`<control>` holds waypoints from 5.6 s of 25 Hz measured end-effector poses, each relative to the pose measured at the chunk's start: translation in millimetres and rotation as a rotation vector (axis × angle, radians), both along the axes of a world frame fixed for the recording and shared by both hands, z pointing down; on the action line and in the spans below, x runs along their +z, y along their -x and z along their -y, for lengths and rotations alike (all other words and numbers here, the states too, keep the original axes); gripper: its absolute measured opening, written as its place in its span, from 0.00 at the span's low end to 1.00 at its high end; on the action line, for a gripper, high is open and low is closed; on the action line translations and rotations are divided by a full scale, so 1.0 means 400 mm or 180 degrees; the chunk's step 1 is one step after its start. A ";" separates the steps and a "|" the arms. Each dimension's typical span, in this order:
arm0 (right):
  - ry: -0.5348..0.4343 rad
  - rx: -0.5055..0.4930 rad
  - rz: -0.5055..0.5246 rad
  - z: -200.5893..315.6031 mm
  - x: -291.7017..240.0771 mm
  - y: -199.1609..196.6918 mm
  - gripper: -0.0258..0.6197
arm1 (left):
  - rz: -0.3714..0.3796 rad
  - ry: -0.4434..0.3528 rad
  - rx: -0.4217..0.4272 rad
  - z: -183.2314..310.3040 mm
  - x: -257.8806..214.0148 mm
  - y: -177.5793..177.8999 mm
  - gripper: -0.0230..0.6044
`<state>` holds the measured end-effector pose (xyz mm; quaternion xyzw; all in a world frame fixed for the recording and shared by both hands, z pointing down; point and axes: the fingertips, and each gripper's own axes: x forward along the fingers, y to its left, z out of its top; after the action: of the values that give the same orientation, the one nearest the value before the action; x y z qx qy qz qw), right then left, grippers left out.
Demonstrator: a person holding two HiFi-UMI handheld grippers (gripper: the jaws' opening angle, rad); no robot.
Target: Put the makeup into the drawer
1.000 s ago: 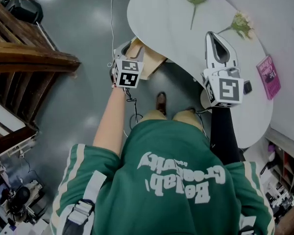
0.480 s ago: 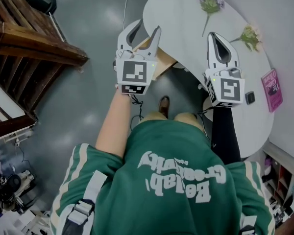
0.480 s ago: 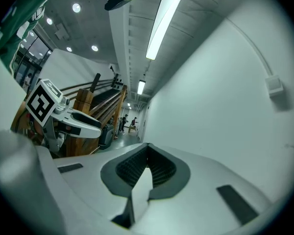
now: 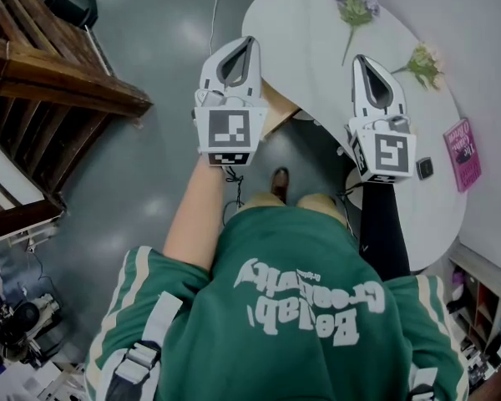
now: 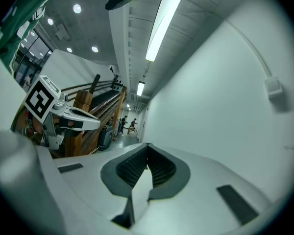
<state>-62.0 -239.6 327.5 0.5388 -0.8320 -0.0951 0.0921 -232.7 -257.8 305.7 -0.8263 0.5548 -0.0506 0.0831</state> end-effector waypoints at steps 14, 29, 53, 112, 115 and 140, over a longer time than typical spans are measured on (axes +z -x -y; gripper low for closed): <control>-0.0034 0.0851 -0.0064 -0.111 -0.039 -0.331 0.05 | -0.0060 -0.0026 0.1029 -0.024 -0.033 -0.414 0.06; -0.0102 0.1877 0.0029 -0.354 -0.083 -0.805 0.05 | 0.0027 0.0096 0.2080 -0.197 -0.025 -0.956 0.06; 0.0270 0.2209 0.0076 -0.522 0.061 -1.070 0.05 | 0.1372 0.2109 0.2099 -0.199 0.746 -1.228 0.41; -0.0038 0.0070 0.0212 -0.034 -0.017 -0.168 0.05 | 0.0188 0.0147 0.0612 -0.058 -0.023 -0.305 0.28; -0.0018 -0.0055 0.0212 -0.007 -0.011 -0.072 0.05 | 0.0172 0.0125 0.0538 -0.046 -0.027 -0.225 0.28; 0.0149 -0.0090 0.0075 0.011 0.045 0.035 0.05 | 0.1077 0.2446 0.0099 -0.049 0.831 0.092 0.31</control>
<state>-76.2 -243.9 345.4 0.5258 -0.8425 -0.0705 0.0934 -269.5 -238.2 638.1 -0.7854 0.4616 -0.3876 -0.1405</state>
